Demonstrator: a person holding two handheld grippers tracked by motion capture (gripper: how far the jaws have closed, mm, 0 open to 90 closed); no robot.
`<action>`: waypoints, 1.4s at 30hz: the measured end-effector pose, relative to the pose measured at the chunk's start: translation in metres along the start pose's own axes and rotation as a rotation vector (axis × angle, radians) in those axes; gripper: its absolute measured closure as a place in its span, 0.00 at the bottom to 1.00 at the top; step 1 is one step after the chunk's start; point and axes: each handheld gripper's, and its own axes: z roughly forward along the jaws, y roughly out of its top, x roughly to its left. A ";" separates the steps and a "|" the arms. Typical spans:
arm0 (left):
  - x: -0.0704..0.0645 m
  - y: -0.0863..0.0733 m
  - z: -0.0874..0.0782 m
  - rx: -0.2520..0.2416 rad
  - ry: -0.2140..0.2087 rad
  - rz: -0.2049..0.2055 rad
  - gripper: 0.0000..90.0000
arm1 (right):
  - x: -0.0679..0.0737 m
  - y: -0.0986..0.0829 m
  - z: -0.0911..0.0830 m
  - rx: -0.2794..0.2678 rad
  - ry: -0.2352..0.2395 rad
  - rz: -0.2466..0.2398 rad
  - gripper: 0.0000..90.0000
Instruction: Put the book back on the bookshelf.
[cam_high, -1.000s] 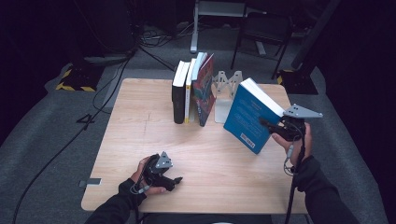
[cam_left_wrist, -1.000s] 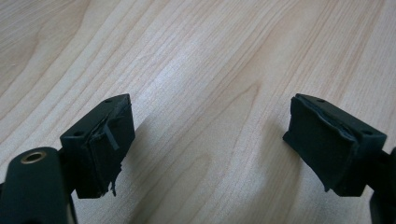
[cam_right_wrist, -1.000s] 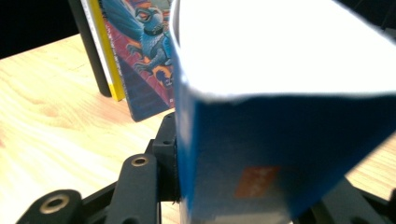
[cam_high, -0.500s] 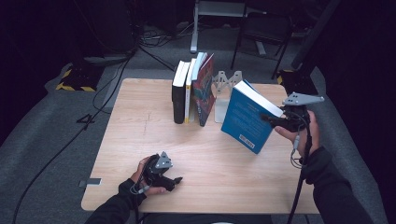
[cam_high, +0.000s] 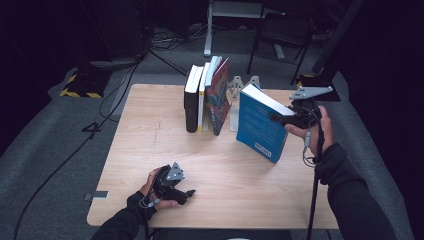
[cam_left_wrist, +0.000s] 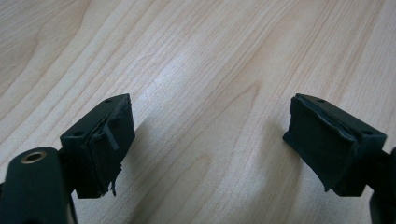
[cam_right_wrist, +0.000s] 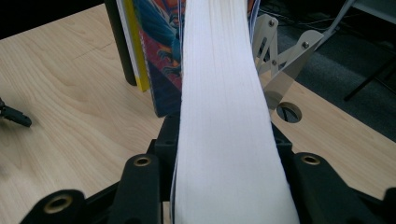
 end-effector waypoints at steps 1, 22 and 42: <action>0.000 0.000 0.000 0.001 -0.001 0.003 0.17 | 0.001 0.007 0.003 -0.002 -0.011 0.000 0.67; 0.000 -0.001 0.000 -0.002 -0.007 0.008 0.17 | -0.015 0.059 0.025 -0.074 -0.065 0.059 0.67; -0.002 -0.003 -0.002 -0.004 -0.019 0.019 0.17 | -0.023 0.068 0.074 -0.144 -0.179 0.129 0.66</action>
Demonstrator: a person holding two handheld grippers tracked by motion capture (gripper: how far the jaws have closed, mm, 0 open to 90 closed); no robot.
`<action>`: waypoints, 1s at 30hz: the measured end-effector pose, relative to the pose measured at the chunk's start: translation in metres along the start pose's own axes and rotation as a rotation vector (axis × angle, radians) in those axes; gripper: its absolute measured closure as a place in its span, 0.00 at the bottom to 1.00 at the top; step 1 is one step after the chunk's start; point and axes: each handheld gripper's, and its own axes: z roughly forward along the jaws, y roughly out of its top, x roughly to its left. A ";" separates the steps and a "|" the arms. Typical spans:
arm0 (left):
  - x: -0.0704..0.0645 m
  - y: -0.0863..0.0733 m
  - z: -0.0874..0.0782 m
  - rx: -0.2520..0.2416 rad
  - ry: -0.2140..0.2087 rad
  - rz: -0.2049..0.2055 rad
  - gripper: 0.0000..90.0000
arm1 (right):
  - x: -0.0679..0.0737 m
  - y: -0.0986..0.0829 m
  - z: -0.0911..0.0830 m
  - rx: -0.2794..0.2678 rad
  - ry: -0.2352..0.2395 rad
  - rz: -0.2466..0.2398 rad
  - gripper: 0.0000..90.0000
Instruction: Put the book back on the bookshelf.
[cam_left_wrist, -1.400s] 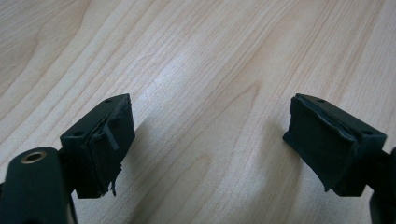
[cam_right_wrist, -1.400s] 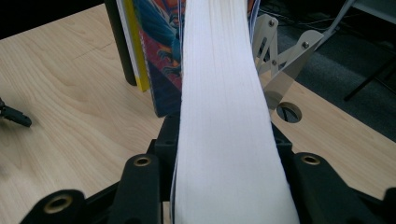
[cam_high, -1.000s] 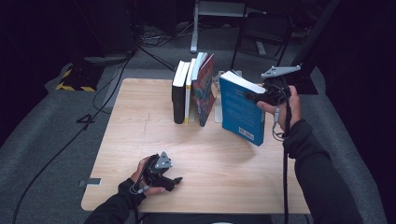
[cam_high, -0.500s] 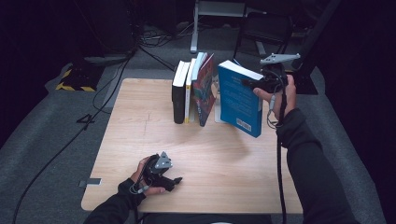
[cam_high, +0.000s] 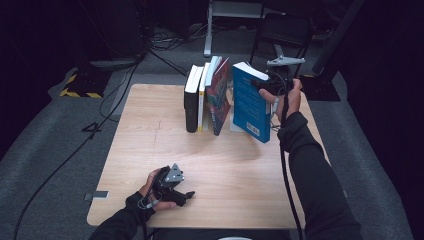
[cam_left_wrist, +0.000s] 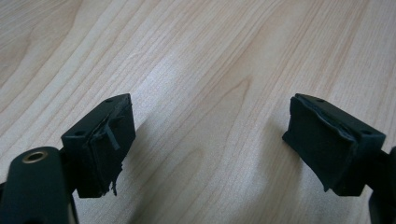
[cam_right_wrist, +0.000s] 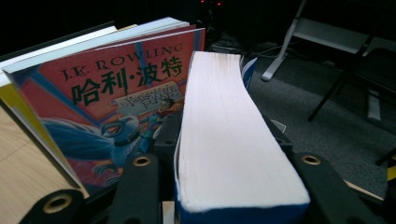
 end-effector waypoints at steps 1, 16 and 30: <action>0.000 0.000 0.000 0.001 0.001 0.001 0.18 | 0.001 -0.002 -0.001 -0.015 -0.010 0.015 0.66; 0.000 0.000 0.000 -0.003 0.002 0.001 0.17 | 0.009 -0.037 -0.024 -0.090 -0.002 0.017 0.66; -0.001 0.000 0.001 -0.003 0.003 -0.001 0.17 | 0.015 -0.077 -0.052 -0.146 -0.021 0.010 0.65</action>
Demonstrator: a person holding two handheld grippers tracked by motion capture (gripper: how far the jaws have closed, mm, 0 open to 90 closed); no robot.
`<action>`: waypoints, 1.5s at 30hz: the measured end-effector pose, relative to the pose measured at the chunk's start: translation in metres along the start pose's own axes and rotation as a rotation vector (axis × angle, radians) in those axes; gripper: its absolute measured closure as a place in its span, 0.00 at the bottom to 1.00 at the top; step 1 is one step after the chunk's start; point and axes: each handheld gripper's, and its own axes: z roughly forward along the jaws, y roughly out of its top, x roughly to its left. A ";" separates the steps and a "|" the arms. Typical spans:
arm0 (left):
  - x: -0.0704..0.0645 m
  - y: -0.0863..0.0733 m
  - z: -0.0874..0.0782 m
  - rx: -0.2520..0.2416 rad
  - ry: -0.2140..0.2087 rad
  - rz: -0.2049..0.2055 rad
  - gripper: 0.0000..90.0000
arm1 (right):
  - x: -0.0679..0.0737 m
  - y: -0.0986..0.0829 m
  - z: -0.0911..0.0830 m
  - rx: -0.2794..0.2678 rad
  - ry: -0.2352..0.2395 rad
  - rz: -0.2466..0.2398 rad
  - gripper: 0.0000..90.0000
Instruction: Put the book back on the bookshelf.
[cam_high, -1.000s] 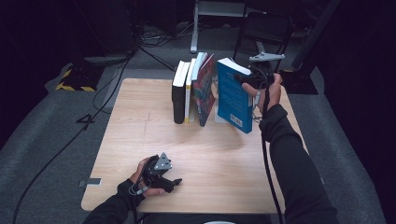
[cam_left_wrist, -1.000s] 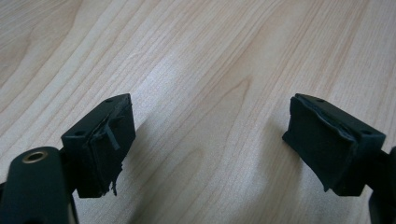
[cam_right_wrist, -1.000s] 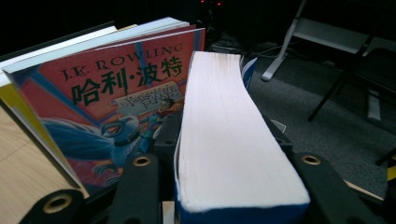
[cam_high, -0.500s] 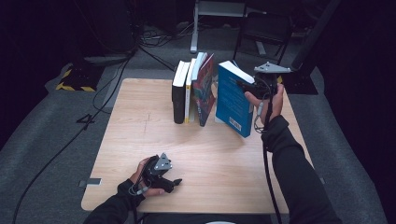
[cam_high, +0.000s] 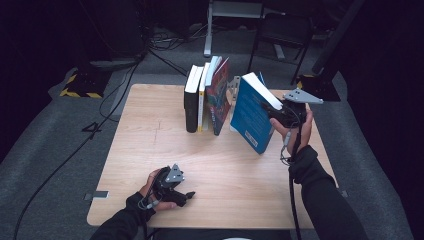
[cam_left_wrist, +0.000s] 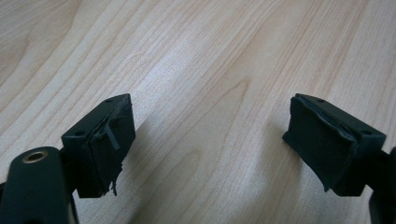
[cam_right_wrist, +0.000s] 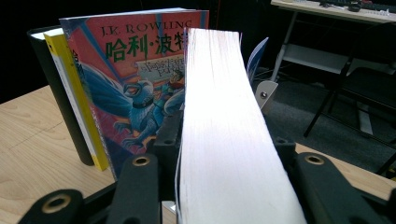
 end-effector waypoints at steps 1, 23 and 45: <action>0.000 0.000 0.000 0.000 0.000 0.000 0.17 | 0.000 -0.001 -0.001 -0.002 -0.002 0.003 0.65; 0.000 -0.001 0.000 -0.004 0.000 -0.001 0.17 | -0.009 -0.061 -0.007 -0.004 0.016 0.073 0.46; 0.000 0.000 0.001 -0.003 -0.002 0.005 0.17 | 0.022 -0.145 0.049 0.074 -0.068 0.116 0.66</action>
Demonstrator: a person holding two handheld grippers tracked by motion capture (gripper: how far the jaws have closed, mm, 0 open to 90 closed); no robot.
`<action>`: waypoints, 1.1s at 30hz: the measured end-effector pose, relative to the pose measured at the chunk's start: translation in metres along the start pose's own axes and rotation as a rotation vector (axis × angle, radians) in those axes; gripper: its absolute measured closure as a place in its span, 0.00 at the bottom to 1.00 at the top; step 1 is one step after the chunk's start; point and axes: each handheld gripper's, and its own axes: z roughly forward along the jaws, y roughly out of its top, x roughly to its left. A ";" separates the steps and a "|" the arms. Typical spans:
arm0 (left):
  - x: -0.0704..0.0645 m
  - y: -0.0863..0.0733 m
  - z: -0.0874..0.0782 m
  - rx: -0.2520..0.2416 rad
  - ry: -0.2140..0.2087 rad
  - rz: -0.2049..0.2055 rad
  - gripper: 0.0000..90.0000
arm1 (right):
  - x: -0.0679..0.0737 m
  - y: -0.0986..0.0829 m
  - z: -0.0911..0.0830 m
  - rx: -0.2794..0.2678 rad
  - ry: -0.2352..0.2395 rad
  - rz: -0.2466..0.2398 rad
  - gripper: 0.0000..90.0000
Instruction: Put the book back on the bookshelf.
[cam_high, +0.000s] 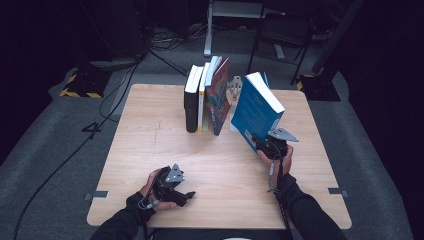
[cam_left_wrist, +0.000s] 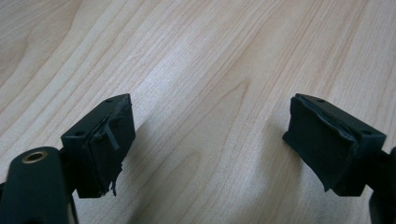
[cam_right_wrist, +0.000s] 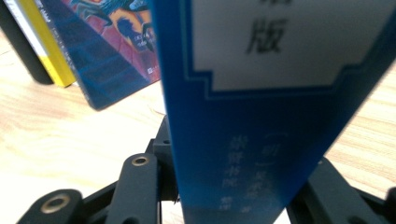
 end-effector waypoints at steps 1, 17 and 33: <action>0.000 0.000 0.000 0.000 0.000 0.000 0.17 | 0.003 0.000 0.002 -0.005 -0.016 0.008 0.66; 0.000 0.000 0.000 -0.001 -0.002 0.000 0.17 | 0.018 0.016 0.029 0.001 -0.101 0.022 0.65; 0.000 0.000 0.000 -0.001 0.001 0.003 0.18 | 0.002 -0.001 0.003 0.025 0.038 -0.060 0.63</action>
